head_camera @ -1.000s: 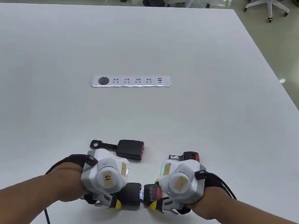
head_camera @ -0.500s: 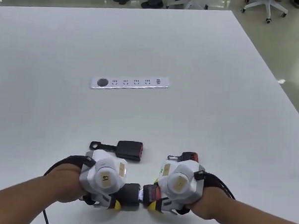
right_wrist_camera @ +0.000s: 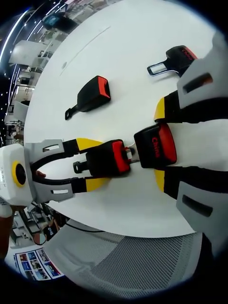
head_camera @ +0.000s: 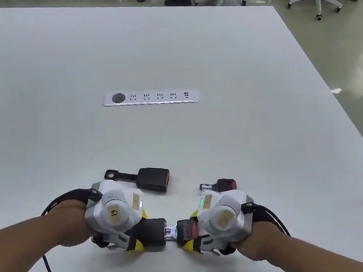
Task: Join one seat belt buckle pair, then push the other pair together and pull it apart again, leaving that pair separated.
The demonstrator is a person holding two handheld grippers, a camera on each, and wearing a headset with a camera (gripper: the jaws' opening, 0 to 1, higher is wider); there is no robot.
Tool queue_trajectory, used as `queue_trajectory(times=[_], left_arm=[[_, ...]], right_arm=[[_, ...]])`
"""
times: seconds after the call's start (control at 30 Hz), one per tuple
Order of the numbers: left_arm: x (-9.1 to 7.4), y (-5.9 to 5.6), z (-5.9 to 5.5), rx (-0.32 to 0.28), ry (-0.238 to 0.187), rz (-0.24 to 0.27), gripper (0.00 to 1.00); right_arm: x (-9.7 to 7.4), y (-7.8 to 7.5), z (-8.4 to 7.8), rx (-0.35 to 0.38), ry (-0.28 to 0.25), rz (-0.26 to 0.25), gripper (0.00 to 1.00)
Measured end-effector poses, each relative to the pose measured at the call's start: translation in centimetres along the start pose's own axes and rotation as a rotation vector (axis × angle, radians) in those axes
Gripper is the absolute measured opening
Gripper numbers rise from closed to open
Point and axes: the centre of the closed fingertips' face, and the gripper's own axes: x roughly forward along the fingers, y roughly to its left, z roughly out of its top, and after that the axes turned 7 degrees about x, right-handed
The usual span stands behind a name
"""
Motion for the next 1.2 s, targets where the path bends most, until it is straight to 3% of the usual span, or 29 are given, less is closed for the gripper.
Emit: queue_trajectory(times=[0.43, 0.8, 1.2], left_arm=[[-0.1, 0.2, -0.2, -0.002, -0.078, 0.012, 0.33], [-0.3, 0.2, -0.2, 0.053, -0.079, -0.027, 0.33], [-0.1, 0.5, -0.5, 0.055, -0.08, -0.033, 0.33]], right_arm=[[-0.5, -0.1, -0.3, 0.013, -0.023, 0.003, 0.32], [-1.6, -0.3, -1.1, 0.026, -0.05, 0.008, 0.33], [-1.8, -0.5, -1.7, 0.033, -0.063, 0.004, 0.33]])
